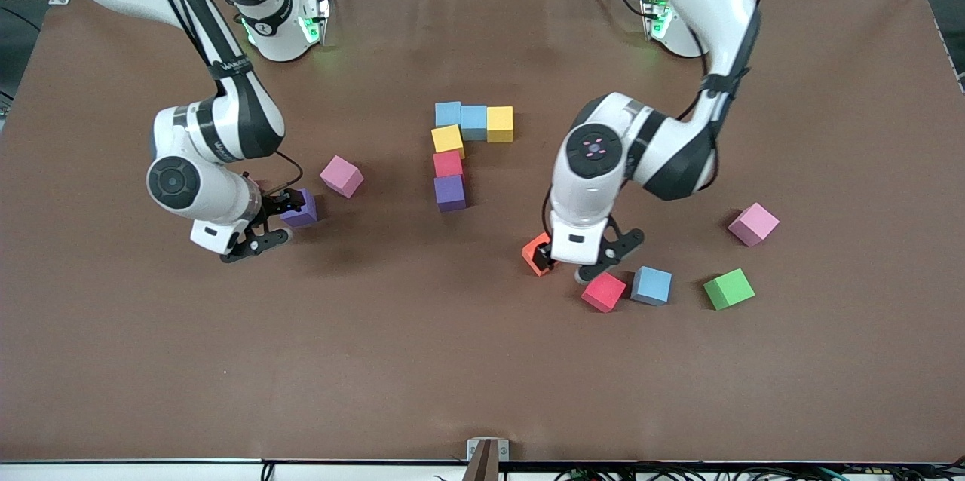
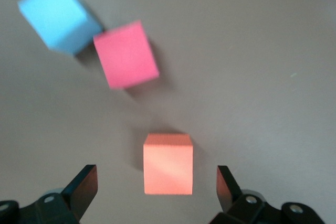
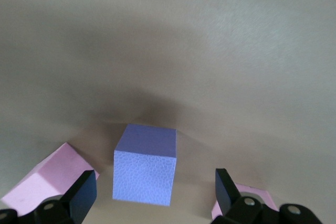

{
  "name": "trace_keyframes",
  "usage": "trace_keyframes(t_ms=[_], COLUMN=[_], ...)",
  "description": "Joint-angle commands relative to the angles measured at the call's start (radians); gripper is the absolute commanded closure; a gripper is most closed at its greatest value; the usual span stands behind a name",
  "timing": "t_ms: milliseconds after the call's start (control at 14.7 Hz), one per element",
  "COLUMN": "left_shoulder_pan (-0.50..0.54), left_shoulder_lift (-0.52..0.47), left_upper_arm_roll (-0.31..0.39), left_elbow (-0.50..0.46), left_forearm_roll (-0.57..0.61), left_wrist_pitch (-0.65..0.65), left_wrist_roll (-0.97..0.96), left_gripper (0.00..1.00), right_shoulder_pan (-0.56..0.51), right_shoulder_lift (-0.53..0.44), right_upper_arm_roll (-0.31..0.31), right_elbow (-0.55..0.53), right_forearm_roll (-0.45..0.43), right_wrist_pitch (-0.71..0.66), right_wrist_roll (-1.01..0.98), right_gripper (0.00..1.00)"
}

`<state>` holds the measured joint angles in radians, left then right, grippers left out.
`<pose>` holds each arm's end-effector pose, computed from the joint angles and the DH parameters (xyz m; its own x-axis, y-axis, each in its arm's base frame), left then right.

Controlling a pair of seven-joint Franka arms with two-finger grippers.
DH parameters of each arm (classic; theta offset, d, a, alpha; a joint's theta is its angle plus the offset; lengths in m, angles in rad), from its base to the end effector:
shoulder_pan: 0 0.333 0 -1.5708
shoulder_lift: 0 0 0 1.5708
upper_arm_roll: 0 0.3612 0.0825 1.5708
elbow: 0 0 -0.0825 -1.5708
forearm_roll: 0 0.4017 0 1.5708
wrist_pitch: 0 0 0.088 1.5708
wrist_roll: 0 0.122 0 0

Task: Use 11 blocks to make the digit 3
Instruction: 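Reach the right gripper to purple while the left gripper reaches the orange cube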

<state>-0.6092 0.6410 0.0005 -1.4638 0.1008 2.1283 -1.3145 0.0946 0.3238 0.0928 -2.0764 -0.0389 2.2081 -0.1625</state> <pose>0.6275 -0.4304 0.3201 0.7909 0.6053 0.0894 0.6079 -0.7940 -0.0016 0.5787 0.1069 0.2728 0.9134 0.3620 -0.1862 0.3622 -0.9315 -0.0337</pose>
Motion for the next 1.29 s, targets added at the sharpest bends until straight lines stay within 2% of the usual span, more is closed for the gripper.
trace_keyframes(t_ms=[0,340,680,952,1088,1224], left_shoulder_pan=[-0.03,-0.026,-0.014,-0.014,-0.014,-0.012], left_shoulder_lift=[0.072,0.123,0.132,0.146,0.161,0.166], left_upper_arm_roll=[0.007,0.004,0.004,0.003,0.003,0.003], left_elbow=[0.039,0.039,0.039,0.039,0.04,0.039], left_forearm_roll=[0.014,-0.015,-0.075,-0.075,-0.075,-0.104], left_wrist_pitch=[-0.004,0.033,0.079,0.11,0.121,0.121], left_wrist_roll=[-0.072,-0.103,-0.085,-0.081,-0.074,-0.007], left_gripper=[0.0,0.0,0.0,0.0,0.0,0.01], right_shoulder_pan=[-0.023,-0.021,-0.021,-0.021,-0.021,-0.021], right_shoulder_lift=[-0.046,-0.043,-0.025,-0.002,0.009,0.009], right_upper_arm_roll=[0.018,0.018,0.018,0.018,0.016,0.016], right_elbow=[-0.091,-0.154,-0.183,-0.202,-0.206,-0.212], right_forearm_roll=[-0.001,-0.001,-0.001,-0.001,-0.001,-0.001], right_wrist_pitch=[0.067,0.153,0.211,0.268,0.278,0.288], right_wrist_roll=[-0.006,-0.006,-0.006,-0.006,-0.006,-0.006], right_gripper=[0.0,0.0,0.0,0.0,0.1,0.35])
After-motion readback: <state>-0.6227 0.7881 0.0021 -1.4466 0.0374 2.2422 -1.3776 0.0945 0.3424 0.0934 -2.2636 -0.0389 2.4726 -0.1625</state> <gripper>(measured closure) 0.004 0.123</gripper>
